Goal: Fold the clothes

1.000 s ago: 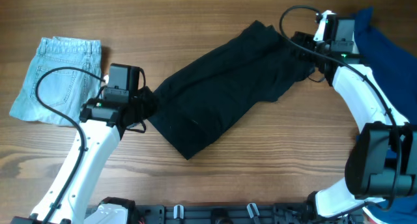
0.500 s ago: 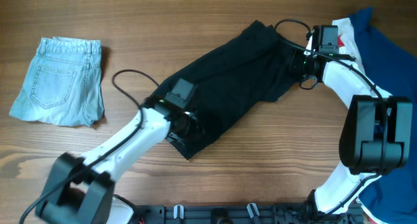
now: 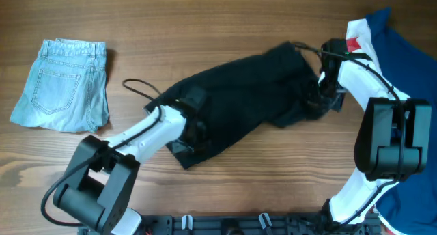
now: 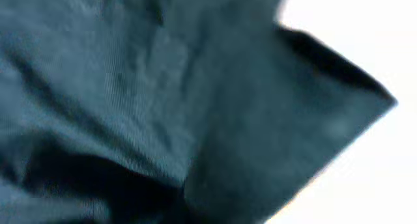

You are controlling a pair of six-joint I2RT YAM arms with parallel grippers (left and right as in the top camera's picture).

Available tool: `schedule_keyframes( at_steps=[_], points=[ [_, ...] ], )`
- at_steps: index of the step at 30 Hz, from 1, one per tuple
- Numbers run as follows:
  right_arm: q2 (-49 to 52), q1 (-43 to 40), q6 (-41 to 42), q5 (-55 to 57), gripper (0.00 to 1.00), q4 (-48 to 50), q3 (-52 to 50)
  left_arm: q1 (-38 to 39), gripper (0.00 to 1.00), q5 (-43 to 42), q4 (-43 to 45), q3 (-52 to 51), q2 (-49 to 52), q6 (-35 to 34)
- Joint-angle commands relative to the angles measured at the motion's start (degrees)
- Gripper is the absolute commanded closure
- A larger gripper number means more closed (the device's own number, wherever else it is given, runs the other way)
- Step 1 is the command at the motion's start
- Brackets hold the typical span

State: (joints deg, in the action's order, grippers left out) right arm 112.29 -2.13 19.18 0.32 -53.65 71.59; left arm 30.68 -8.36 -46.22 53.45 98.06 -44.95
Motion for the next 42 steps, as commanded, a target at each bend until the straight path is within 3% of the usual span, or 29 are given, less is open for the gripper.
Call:
schedule_keyframes(
  at_steps=[1, 7, 12, 14, 15, 16, 23, 26, 29, 35, 40, 42],
  points=[
    [1.6, 0.2, 2.0, 6.1, 0.96, -7.2, -1.9, -6.7, 0.79, 13.7, -3.0, -1.2, 2.0, -0.3],
    [0.9, 0.4, 3.6, 7.7, 0.96, -13.6, -1.9, -16.0, 0.78, 13.9, -0.9, -1.1, 2.0, 7.5],
    [-5.7, 0.7, 3.3, 4.9, 0.95, -13.7, -1.9, -17.1, 0.78, 13.8, -0.8, -1.0, 1.9, 10.3],
    [-9.6, 0.7, 3.3, 4.3, 0.89, -13.6, -1.9, -17.1, 0.79, 13.8, -0.8, -1.0, 1.9, 10.3],
    [-11.5, 0.7, 3.1, 4.3, 0.78, -13.7, -1.9, -17.1, 0.79, 13.8, -0.8, -1.0, 1.9, 10.2],
    [-13.1, 0.7, 2.2, 4.3, 0.73, -13.7, -1.9, -17.1, 0.79, 13.8, -0.8, -1.0, 1.9, 10.2],
    [-15.9, 0.7, -1.5, 2.2, 0.68, -10.5, -2.0, -17.1, 0.79, 13.8, -1.6, -1.0, 1.9, 10.2],
    [-15.6, 0.7, -7.0, -2.7, 0.59, -3.3, -3.5, -17.1, 0.79, 13.8, -1.6, -1.0, 1.9, 10.2],
    [-14.4, 0.7, -7.3, -4.7, 0.50, 0.1, -4.5, -17.1, 0.79, 13.8, -1.6, -1.0, 2.0, 10.2],
    [-12.2, 0.7, -11.7, -12.1, 0.50, 6.4, -4.5, -17.1, 0.78, 13.8, -1.6, -1.0, 2.0, 10.2],
    [-9.2, 0.7, -11.6, -12.0, 0.51, 8.7, -4.5, -17.1, 0.78, 13.8, -1.6, -1.0, 2.0, 10.2],
    [-8.0, 0.7, -11.5, -12.0, 0.57, 9.9, -4.5, -17.1, 0.78, 13.8, -1.6, -1.0, 2.0, 10.2]
  ],
)
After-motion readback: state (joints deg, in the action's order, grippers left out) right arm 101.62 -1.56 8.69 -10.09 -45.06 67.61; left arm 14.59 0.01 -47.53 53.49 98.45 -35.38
